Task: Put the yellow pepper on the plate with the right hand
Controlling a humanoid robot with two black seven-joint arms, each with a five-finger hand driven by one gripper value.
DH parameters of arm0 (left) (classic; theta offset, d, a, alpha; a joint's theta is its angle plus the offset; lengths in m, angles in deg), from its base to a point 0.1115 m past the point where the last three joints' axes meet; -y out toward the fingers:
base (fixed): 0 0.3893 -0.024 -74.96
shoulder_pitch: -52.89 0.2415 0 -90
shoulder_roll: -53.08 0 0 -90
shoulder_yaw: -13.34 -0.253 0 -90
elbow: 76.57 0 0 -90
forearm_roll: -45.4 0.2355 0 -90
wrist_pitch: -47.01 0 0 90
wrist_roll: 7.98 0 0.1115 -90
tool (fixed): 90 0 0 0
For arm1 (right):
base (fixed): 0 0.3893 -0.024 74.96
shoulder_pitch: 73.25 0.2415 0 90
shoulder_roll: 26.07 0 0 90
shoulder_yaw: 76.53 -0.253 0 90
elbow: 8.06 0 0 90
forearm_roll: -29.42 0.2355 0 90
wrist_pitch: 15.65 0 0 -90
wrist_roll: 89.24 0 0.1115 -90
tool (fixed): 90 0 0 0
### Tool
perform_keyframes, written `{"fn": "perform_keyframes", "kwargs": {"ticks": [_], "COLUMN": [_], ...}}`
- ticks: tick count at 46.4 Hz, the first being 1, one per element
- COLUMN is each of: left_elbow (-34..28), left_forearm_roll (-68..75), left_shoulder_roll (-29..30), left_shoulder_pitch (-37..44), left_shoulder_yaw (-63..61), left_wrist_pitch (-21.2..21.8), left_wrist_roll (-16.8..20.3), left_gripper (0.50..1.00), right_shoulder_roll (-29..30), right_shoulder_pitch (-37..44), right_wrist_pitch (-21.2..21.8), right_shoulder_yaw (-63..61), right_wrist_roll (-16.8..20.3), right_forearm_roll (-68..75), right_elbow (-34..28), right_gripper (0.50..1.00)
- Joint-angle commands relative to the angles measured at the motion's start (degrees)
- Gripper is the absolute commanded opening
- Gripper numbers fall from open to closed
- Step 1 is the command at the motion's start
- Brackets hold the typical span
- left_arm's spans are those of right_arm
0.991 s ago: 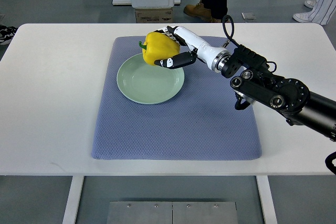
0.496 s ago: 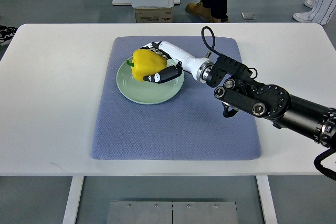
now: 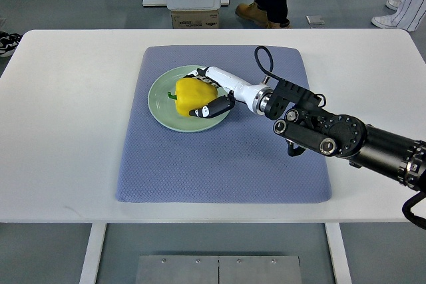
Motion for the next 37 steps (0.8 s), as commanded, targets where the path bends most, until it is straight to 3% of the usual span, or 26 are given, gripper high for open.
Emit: {"fn": "perform_keyframes", "kwargs": {"ticks": [1, 14, 15, 19, 20, 24, 37], "left_elbow": [0.0, -0.1, 0.0, -0.1, 0.0, 0.0, 0.0], "left_forearm_roll": [0.0, 0.0, 0.0, 0.0, 0.0, 0.0, 0.0], "left_shoulder_roll": [0.0, 0.0, 0.0, 0.0, 0.0, 0.0, 0.0], "left_shoulder_pitch": [0.0, 0.0, 0.0, 0.0, 0.0, 0.0, 0.0], "left_shoulder_yaw": [0.0, 0.0, 0.0, 0.0, 0.0, 0.0, 0.0], "left_wrist_pitch": [0.0, 0.0, 0.0, 0.0, 0.0, 0.0, 0.0], "left_wrist_roll": [0.0, 0.0, 0.0, 0.1, 0.0, 0.0, 0.0], "left_gripper": [1.000, 1.000, 1.000, 1.000, 1.000, 1.000, 1.000], "right_shoulder_roll": [0.0, 0.0, 0.0, 0.0, 0.0, 0.0, 0.0], "right_shoulder_pitch": [-0.1, -1.1, -1.2, -1.6, -1.6, -1.8, -1.5], "right_wrist_pitch": [0.0, -0.4, -0.5, -1.2, -1.3, -1.8, -1.8], "right_shoulder_yaw": [0.0, -0.1, -0.1, -0.1, -0.1, -0.2, -0.5], "right_wrist_roll": [0.1, 0.0, 0.0, 0.0, 0.0, -0.1, -0.4], "right_forearm_roll": [0.0, 0.1, 0.1, 0.2, 0.2, 0.2, 0.5], "right_elbow": [0.0, 0.0, 0.0, 0.0, 0.0, 0.0, -0.1], "right_gripper": [0.500, 0.500, 0.541, 0.823, 0.872, 0.972, 0.998]}}
